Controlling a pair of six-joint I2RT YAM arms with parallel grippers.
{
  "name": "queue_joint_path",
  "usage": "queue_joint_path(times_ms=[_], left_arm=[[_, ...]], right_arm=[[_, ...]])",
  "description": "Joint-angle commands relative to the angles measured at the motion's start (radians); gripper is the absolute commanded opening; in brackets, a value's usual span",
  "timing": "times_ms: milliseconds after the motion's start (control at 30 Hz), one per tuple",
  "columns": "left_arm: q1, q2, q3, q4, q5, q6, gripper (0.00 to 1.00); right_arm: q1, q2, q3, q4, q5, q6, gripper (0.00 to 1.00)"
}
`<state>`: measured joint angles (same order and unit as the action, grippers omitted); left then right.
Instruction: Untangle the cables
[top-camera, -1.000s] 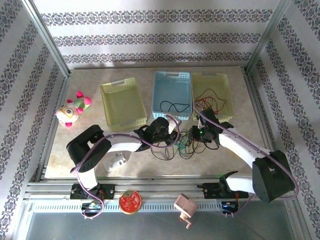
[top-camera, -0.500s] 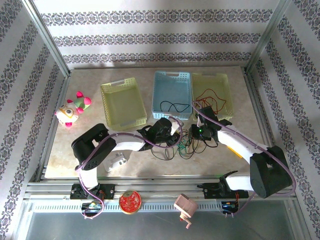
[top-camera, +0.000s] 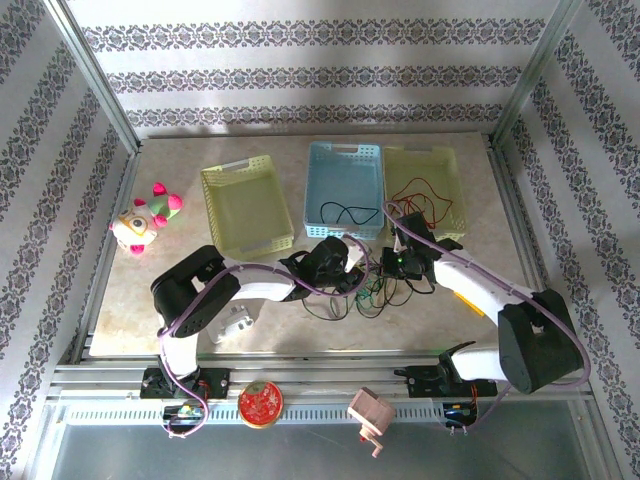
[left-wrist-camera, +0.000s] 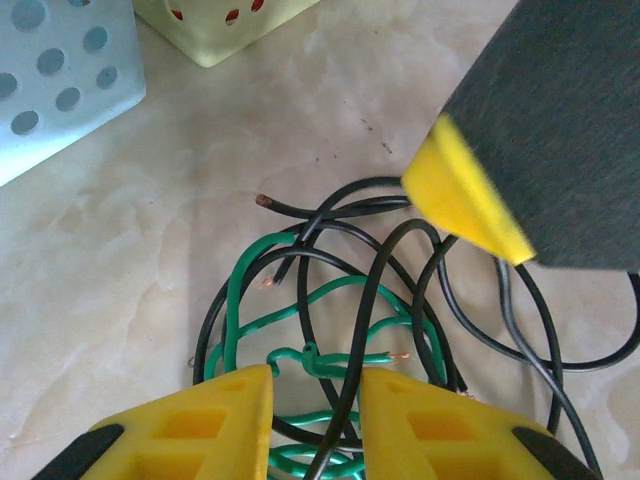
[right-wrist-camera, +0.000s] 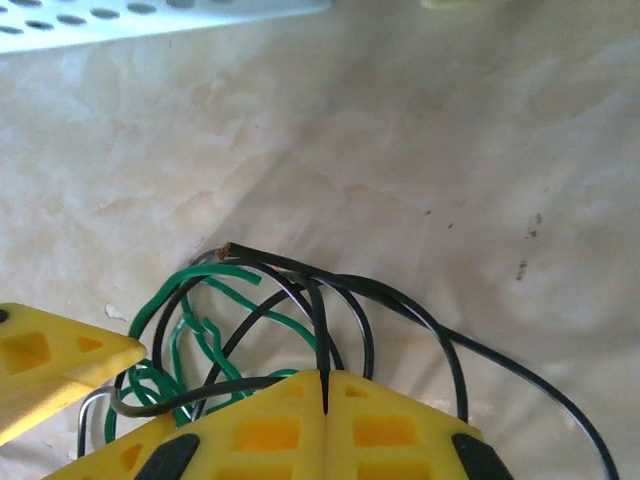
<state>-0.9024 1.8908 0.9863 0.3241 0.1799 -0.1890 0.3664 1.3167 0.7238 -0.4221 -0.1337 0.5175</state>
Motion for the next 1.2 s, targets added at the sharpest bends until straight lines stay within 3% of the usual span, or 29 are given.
queue_joint_path(times_ms=[0,600,933,1167], left_arm=[[-0.015,0.026,0.025,-0.027,0.012,0.017,0.29],[-0.015,0.058,0.021,-0.025,-0.008,0.033,0.29],[-0.015,0.054,0.009,-0.018,-0.008,0.038,0.29],[-0.015,0.049,0.000,-0.012,-0.009,0.042,0.29]], right_arm=[[-0.015,-0.086,0.014,-0.018,0.092,0.022,0.00],[-0.056,-0.519,0.138,0.013,0.433,0.100,0.00],[-0.072,-0.574,0.297,0.054,0.532,0.049,0.00],[-0.076,-0.594,0.321,0.183,0.548,0.046,0.00]])
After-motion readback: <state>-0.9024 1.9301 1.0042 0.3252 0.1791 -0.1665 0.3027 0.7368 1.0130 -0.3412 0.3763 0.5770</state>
